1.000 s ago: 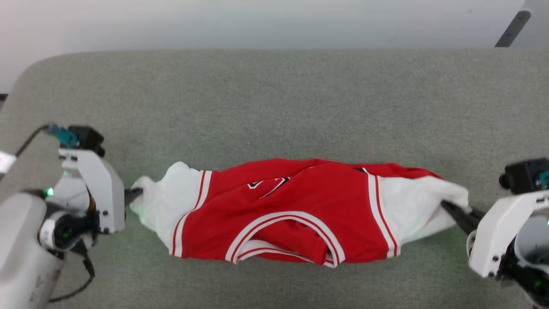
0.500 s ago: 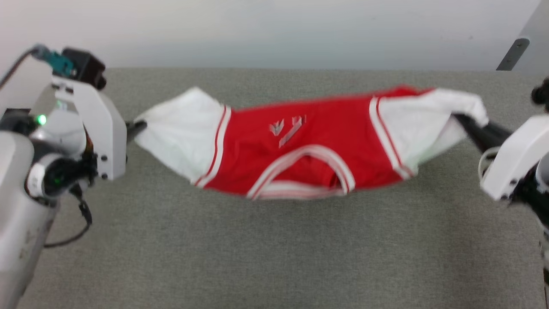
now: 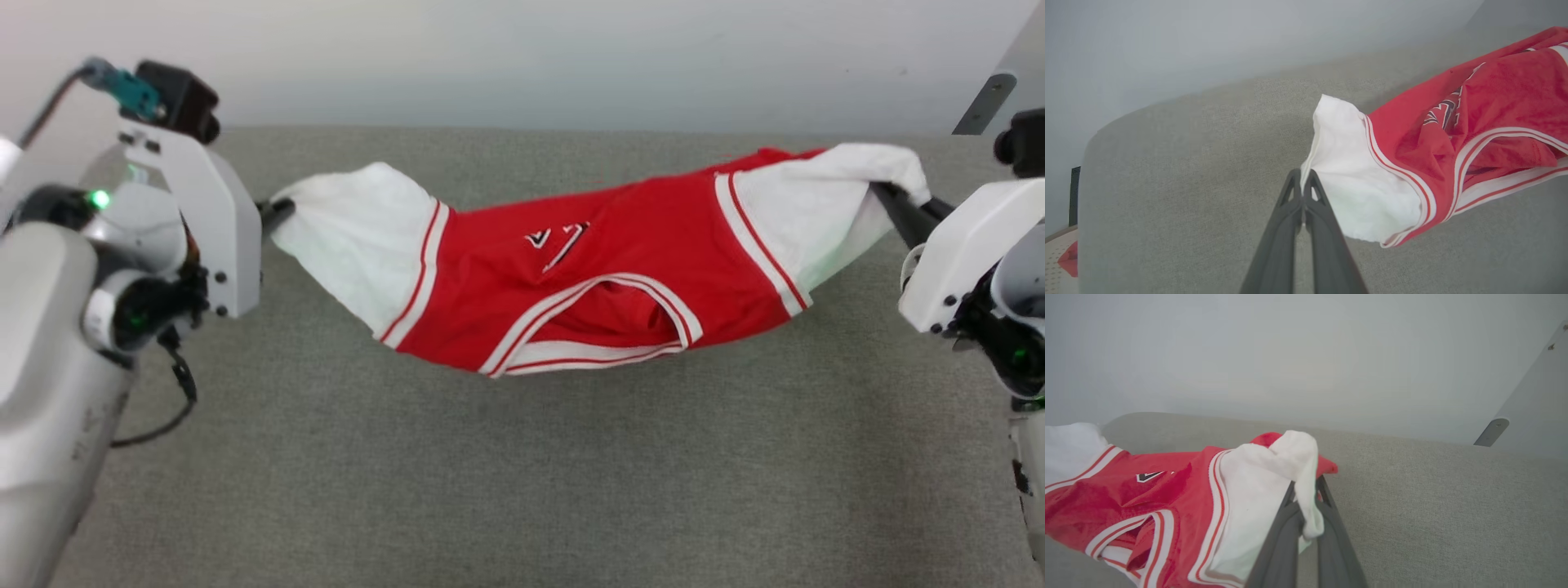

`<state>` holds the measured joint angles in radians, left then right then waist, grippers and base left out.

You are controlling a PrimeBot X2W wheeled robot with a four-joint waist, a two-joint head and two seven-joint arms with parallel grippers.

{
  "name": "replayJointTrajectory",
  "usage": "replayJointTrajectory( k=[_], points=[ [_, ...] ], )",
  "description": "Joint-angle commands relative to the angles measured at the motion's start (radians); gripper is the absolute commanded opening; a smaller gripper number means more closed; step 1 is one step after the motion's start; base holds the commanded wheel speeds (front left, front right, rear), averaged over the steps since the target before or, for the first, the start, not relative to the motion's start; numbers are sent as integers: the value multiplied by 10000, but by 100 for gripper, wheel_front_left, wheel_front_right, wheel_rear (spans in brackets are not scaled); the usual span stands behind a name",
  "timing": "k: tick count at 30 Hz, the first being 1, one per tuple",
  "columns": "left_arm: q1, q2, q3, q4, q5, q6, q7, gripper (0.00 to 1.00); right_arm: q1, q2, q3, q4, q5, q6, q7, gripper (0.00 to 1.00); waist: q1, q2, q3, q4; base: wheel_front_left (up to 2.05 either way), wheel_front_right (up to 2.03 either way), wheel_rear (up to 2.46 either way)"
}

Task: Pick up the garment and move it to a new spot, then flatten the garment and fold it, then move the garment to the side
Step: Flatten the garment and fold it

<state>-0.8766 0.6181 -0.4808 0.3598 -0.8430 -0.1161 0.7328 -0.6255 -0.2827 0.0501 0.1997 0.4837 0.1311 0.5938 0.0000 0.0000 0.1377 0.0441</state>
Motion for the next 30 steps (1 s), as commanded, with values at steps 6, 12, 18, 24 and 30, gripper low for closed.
replayJointTrajectory(
  k=[6, 12, 18, 24, 30],
  points=[
    [560, -276, -501, 802, -126, -143, -725, 0, 106, -354, 936, 1107, 140, -7, -645, 0, 0, 0, 129, 13, 0, 0, 0],
    [840, -464, -908, 1438, -339, -154, -1135, 0, 5, -460, 1530, 2059, 371, -7, -1133, 0, 0, 0, 263, -9, 0, 0, 0],
    [1019, -569, -1331, 2101, -795, -159, -1711, 0, -366, -488, 2064, 3155, 591, -7, -1673, 0, 0, 0, 474, -49, 0, 0, 0],
    [940, -488, -1695, 2548, -1201, -161, -2369, 0, -775, -708, 2852, 3582, 800, -7, -2083, 100, 0, 0, 626, -116, 0, 0, 0],
    [911, -355, -1916, 2753, -1507, -162, -2986, 39, -809, -1085, 3309, 3206, 1070, -7, -2389, 100, 0, 0, 681, -208, 0, 0, 0]
  ],
)
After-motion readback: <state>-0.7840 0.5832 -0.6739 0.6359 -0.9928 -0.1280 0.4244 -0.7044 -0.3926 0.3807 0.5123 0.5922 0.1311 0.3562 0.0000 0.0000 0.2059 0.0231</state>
